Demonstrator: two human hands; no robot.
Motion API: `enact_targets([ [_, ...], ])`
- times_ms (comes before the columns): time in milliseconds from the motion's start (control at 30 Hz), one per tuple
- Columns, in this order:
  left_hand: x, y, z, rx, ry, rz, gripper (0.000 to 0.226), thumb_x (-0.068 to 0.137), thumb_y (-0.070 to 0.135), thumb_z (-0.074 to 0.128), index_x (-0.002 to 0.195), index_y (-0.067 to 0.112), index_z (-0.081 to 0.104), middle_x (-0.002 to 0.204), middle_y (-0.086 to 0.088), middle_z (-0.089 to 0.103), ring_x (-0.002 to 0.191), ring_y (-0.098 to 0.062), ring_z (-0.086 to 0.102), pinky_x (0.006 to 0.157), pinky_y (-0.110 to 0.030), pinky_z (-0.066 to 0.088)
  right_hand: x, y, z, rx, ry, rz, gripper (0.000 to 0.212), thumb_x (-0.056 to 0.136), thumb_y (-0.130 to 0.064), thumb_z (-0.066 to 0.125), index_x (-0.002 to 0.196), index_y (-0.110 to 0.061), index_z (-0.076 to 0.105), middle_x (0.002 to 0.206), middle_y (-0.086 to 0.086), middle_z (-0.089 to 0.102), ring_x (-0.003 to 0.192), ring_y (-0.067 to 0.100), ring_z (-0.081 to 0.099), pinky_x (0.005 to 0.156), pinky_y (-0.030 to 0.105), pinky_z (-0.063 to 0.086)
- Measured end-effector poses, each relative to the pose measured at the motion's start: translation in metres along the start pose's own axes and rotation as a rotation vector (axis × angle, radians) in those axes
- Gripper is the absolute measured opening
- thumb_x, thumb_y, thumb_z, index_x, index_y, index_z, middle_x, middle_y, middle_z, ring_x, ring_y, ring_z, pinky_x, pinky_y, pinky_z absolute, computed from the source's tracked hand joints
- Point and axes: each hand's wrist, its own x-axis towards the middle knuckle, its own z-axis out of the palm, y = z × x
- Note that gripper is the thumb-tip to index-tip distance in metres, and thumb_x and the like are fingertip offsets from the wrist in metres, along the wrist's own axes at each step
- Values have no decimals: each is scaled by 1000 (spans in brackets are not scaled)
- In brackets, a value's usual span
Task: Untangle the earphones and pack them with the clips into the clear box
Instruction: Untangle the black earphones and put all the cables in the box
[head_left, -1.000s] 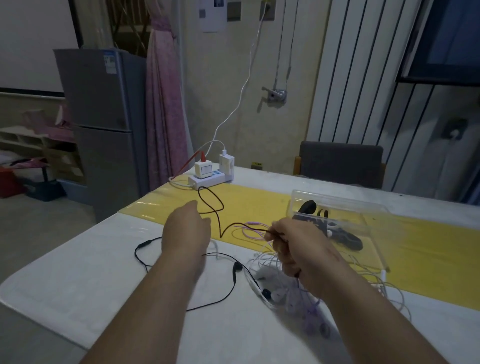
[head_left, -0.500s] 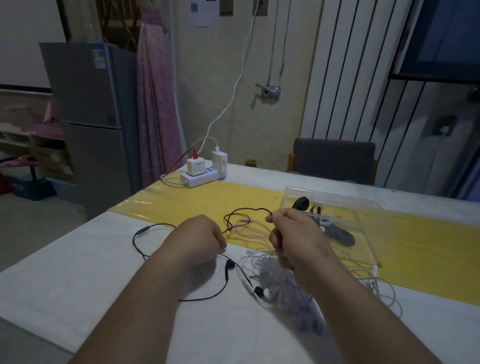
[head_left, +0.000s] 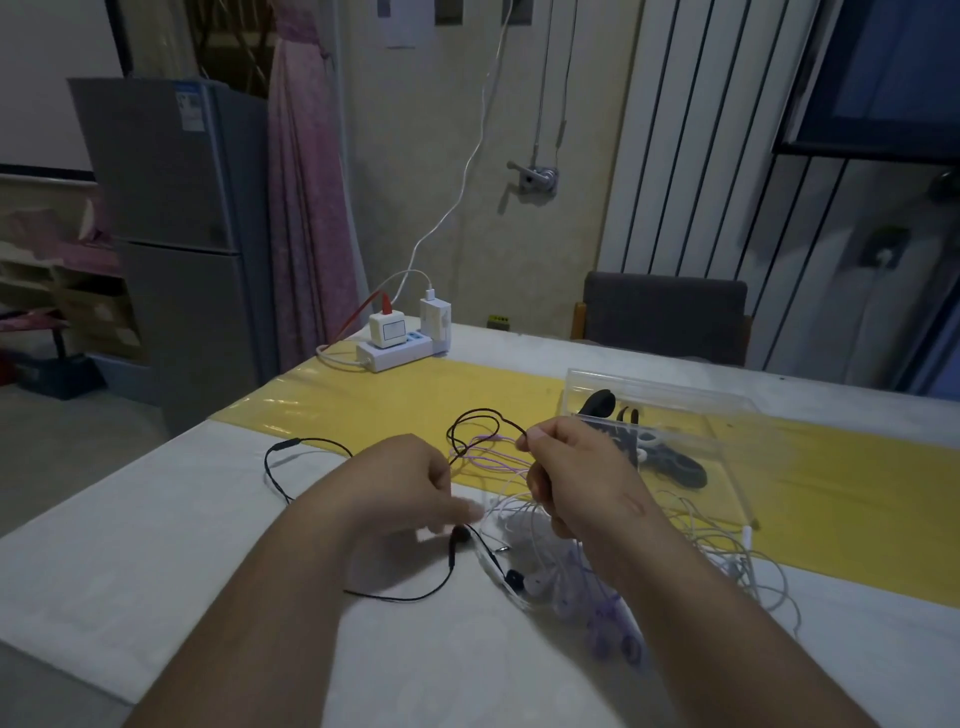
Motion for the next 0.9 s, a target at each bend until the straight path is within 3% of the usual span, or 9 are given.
enact_targets([
  [133, -4, -1, 2, 110, -114, 11, 28, 64, 39, 84, 74, 20, 67, 63, 10, 64, 55, -4, 53, 56, -21, 43, 1, 1, -1, -13, 6, -2, 24, 97, -24, 45, 82, -21, 63, 47, -6, 53, 43, 11, 38, 48, 26, 28],
  [267, -1, 0, 2, 119, -101, 77, 10, 72, 25, 77, 74, 23, 67, 66, 9, 64, 57, -1, 55, 55, -18, 43, 2, 2, 0, -12, 0, -6, 23, 97, -24, 45, 82, -22, 63, 47, -6, 53, 44, 12, 38, 48, 26, 27],
  [433, -3, 5, 0, 2, -54, 189, 14, 74, 11, 69, 74, 25, 72, 69, 13, 69, 59, -3, 57, 59, -23, 47, 2, 1, 0, -26, 4, -17, 23, 98, -26, 45, 84, -23, 63, 47, -6, 54, 46, 11, 41, 51, 27, 29],
  [533, -4, 7, 1, -25, -67, 215, 15, 73, 19, 75, 75, 33, 76, 69, 14, 70, 55, -1, 54, 55, -19, 44, 2, 0, -1, -43, 7, -27, 23, 99, -26, 44, 85, -23, 63, 47, -7, 54, 46, 10, 42, 52, 27, 30],
  [667, -2, 6, 3, 15, -46, 213, 20, 68, 28, 79, 72, 47, 74, 71, 17, 68, 62, -3, 57, 62, -27, 50, 1, 0, -1, -47, 4, -35, 23, 99, -26, 45, 86, -22, 63, 47, -6, 54, 47, 10, 43, 52, 28, 31],
  [767, -1, 6, 8, 78, -42, 250, 16, 68, 29, 82, 80, 39, 77, 78, 18, 65, 77, 0, 58, 72, -26, 50, 1, 0, -1, -53, 4, -35, 23, 99, -27, 44, 86, -23, 63, 47, -6, 54, 48, 11, 43, 53, 28, 31],
  [900, 0, 8, 11, 210, -9, 194, 14, 71, 29, 80, 81, 25, 71, 86, 10, 64, 82, -6, 58, 72, -27, 49, 0, 0, -1, -51, 4, -31, 23, 99, -26, 45, 85, -23, 63, 48, -6, 54, 47, 12, 42, 52, 28, 31],
])
